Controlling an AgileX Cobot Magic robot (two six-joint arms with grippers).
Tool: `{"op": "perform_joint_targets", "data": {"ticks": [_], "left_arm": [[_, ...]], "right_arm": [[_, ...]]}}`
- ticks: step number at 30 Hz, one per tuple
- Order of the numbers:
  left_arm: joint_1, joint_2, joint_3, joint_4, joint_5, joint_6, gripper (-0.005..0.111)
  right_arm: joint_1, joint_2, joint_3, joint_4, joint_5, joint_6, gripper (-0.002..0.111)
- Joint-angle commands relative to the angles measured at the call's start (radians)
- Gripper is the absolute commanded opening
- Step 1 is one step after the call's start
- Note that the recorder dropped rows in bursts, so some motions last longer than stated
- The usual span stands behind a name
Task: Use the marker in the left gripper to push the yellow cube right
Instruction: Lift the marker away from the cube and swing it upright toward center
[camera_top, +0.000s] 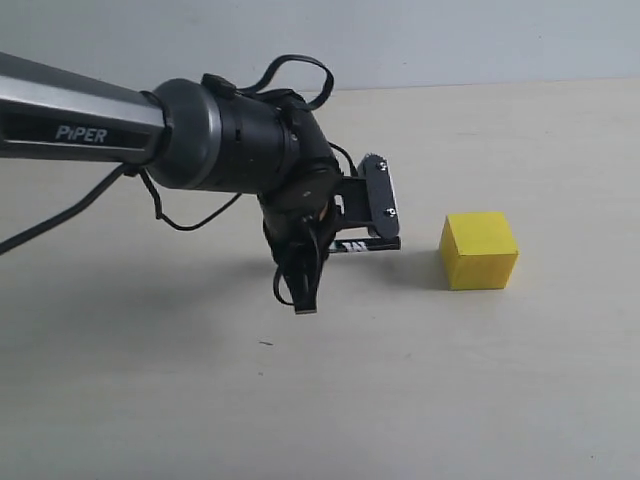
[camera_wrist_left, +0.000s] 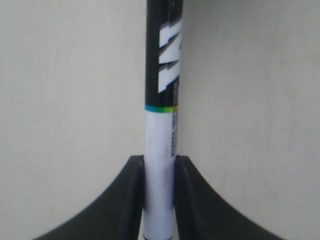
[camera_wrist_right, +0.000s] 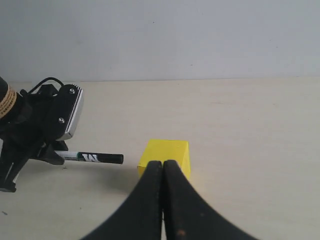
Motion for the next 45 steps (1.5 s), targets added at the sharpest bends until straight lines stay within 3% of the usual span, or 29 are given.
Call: {"op": "perform_joint_targets", "data": {"ticks": [1,7,15,23,29,34,45], "left_arm": [[-0.050,0.036,-0.033,-0.015,-0.082,-0.008,0.000],[-0.101,0.069,-0.093,-0.034,-0.066,-0.013,0.000],[-0.066,0.069,-0.094,-0.022,0.051,-0.013,0.000],[-0.051,0.069,-0.094,-0.006,0.049,-0.043,0.000],[0.038,-0.001,-0.094,0.003,0.079,-0.275,0.000],[0.112,-0.073,-0.094,-0.070,0.260,-0.441,0.000],[0.131,-0.139,-0.083,-0.066,0.323,-0.456,0.000]], "right_arm": [[0.001,-0.005,0.004,-0.001,-0.007,-0.003,0.000],[0.001,-0.005,0.004,-0.001,-0.007,-0.003,0.000],[0.001,-0.005,0.004,-0.001,-0.007,-0.003,0.000],[0.001,-0.005,0.004,-0.001,-0.007,-0.003,0.000],[0.001,-0.005,0.004,-0.001,-0.007,-0.003,0.000],[0.001,-0.005,0.004,-0.001,-0.007,-0.003,0.000],[0.001,-0.005,0.004,-0.001,-0.007,-0.003,0.000]]}}
